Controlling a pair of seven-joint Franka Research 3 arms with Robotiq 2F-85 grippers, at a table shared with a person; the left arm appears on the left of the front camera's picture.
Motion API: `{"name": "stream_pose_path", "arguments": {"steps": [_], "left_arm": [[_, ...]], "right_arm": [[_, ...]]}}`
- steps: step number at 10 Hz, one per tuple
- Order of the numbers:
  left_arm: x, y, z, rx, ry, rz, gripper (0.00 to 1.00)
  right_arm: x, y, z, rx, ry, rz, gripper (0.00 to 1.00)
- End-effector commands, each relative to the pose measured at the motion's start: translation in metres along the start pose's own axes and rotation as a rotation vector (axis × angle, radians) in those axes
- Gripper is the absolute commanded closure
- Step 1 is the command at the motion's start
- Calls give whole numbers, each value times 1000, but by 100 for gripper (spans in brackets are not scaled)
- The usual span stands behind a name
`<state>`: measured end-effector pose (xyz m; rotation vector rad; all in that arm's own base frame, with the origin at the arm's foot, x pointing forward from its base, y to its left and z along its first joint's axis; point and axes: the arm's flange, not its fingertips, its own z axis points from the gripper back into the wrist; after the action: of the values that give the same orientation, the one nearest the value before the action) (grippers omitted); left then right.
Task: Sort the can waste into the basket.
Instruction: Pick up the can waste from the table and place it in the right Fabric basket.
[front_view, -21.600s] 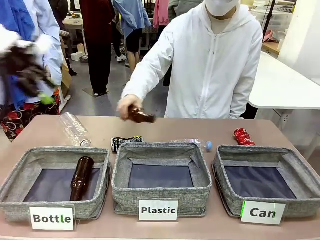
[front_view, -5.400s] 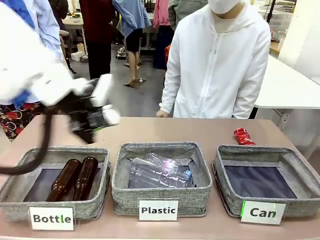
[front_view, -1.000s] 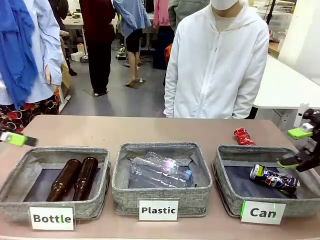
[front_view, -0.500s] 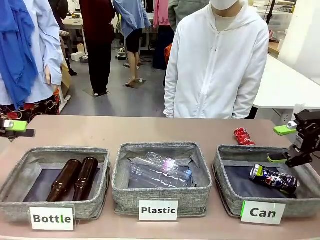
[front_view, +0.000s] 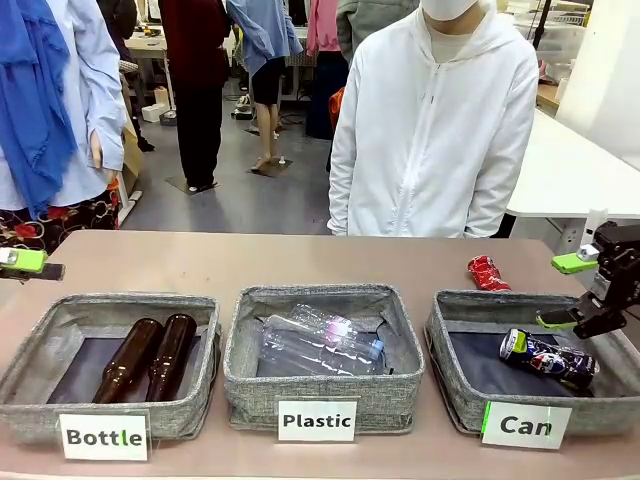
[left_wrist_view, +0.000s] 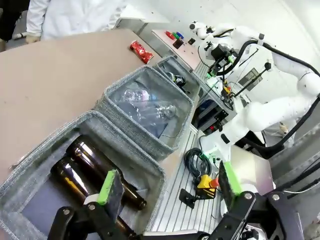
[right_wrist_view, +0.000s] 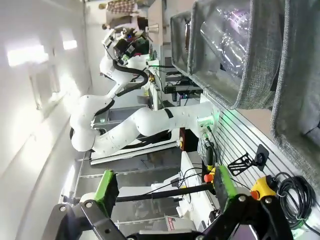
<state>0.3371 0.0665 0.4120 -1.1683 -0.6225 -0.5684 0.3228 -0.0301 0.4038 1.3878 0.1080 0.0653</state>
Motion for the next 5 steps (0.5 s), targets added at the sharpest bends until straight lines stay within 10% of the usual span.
{"name": "stream_pose_path", "arguments": {"steps": [1, 2, 5], "left_arm": [[-2, -3, 2, -6, -1, -9, 0], [-2, -3, 2, -6, -1, -9, 0], [-2, -3, 2, -6, -1, -9, 0]], "right_arm": [[-3, 2, 2, -7, 7, -5, 0], [0, 0, 0, 0, 0, 0, 0], [34, 38, 35, -671, -183, 102, 0]]}}
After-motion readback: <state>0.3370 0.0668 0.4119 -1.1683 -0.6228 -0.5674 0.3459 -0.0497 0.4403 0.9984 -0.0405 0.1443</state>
